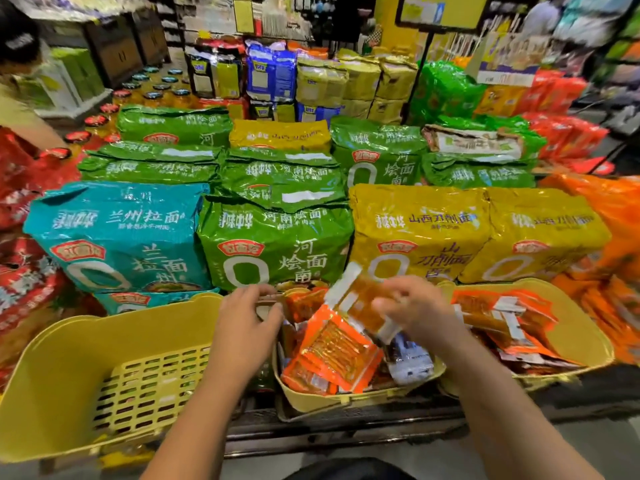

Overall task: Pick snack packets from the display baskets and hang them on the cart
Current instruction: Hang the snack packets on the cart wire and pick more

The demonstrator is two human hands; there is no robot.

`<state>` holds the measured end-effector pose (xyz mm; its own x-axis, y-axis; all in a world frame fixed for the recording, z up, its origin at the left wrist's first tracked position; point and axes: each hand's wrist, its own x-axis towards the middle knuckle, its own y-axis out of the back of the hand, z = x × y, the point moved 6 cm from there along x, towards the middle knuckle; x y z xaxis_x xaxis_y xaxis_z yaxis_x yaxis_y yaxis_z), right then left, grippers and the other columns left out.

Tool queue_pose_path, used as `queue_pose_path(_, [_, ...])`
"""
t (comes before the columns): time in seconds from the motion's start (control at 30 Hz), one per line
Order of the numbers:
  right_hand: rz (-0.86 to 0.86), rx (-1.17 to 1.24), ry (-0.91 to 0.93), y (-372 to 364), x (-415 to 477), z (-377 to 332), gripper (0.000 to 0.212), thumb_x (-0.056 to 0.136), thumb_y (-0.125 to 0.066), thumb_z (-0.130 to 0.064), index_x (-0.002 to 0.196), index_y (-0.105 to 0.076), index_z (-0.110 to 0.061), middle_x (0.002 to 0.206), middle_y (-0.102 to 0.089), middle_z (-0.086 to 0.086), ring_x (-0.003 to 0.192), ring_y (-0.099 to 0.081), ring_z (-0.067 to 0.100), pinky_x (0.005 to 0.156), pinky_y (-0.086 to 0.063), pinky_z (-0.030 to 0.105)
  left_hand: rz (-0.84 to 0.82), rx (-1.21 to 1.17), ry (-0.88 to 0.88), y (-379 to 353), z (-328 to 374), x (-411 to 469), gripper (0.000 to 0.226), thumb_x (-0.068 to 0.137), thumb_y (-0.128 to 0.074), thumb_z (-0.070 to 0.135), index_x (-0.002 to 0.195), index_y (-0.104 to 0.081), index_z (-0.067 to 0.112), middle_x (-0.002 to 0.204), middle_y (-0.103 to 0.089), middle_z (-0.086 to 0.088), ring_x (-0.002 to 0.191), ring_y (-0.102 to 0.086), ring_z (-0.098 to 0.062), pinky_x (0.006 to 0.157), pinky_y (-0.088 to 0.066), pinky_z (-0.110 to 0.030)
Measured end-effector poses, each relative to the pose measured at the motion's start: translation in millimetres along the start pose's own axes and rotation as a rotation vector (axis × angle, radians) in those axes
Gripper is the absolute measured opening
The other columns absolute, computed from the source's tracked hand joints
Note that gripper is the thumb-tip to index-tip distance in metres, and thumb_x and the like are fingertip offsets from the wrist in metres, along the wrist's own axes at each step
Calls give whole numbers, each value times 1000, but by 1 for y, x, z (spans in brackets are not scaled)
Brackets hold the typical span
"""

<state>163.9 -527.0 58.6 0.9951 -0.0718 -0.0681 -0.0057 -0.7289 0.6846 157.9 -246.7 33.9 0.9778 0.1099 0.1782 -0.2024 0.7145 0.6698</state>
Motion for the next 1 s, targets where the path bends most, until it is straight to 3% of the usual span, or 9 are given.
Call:
queue_pose_path(0.17, [164, 556, 51, 84, -13, -3, 14, 92, -67, -5, 95, -71, -18, 77, -75, -8, 65, -66, 2, 63, -51, 14, 9, -316, 71, 5, 10, -4, 13, 95, -69, 24, 107, -68, 28, 102, -70, 9, 94, -65, -7, 78, -50, -29])
queue_pose_path(0.33, [-72, 625, 0, 42, -2, -8, 24, 85, -76, -17, 109, -71, -12, 97, -78, 6, 89, -72, 15, 84, -54, 29, -256, -730, 186, -32, 34, -8, 47, 74, -74, 56, 113, -70, 29, 112, -75, 1, 103, -71, -19, 89, -56, -41])
queue_pose_path(0.43, [-167, 587, 31, 2, -5, -23, 23, 87, -74, -3, 100, -67, -21, 67, -69, -12, 66, -64, -1, 66, -47, 13, -323, -933, 232, -51, 47, -12, 38, 74, -82, 40, 106, -71, 22, 103, -75, -4, 92, -69, -21, 87, -54, -43])
queue_pose_path(0.5, [-246, 556, 86, -17, -7, -31, 22, 91, -71, -5, 101, -66, -23, 65, -67, -7, 64, -61, 3, 64, -45, 14, -251, -1041, 250, -52, 47, -14, 36, 81, -80, 16, 114, -67, 15, 106, -76, -8, 94, -70, -22, 87, -57, -41])
queue_pose_path(0.57, [-203, 458, 118, -14, -2, -21, 12, 95, -69, -16, 94, -70, -28, 74, -71, -1, 72, -63, 8, 67, -47, 17, -131, -1072, 282, -43, 39, -16, 38, 80, -72, 8, 117, -65, 12, 107, -76, -9, 96, -72, -22, 86, -59, -40])
queue_pose_path(0.63, [-38, 289, 89, 4, 12, 7, 14, 93, -70, -23, 84, -72, -34, 75, -71, -13, 77, -66, 9, 73, -48, 23, -29, -1134, 327, -27, 27, -17, 33, 84, -64, 9, 116, -64, 15, 104, -77, -3, 92, -74, -17, 79, -62, -36])
queue_pose_path(0.73, [44, 13, 34, 20, 24, 34, 13, 91, -68, -19, 88, -73, -30, 83, -70, -14, 81, -64, 14, 70, -46, 20, 54, -1130, 407, -9, 5, -16, 24, 98, -56, 10, 113, -64, 26, 103, -77, 4, 88, -75, -13, 68, -64, -41])
queue_pose_path(0.87, [-193, -235, 191, -30, 30, 12, 25, 95, -64, -32, 113, -73, -17, 102, -73, 1, 98, -64, 20, 80, -46, 28, 14, -991, 434, -15, -7, -20, 33, 89, -69, 6, 117, -62, 22, 109, -76, -5, 98, -73, -24, 81, -61, -47])
queue_pose_path(1.0, [-382, -672, 178, -92, 32, 5, 73, 88, -60, -65, 146, -45, -23, 144, -54, 7, 137, -41, 31, 110, -33, 47, -33, -865, 435, -24, -9, -28, 40, 82, -74, -7, 114, -62, 14, 95, -78, -5, 89, -75, -26, 67, -59, -31])
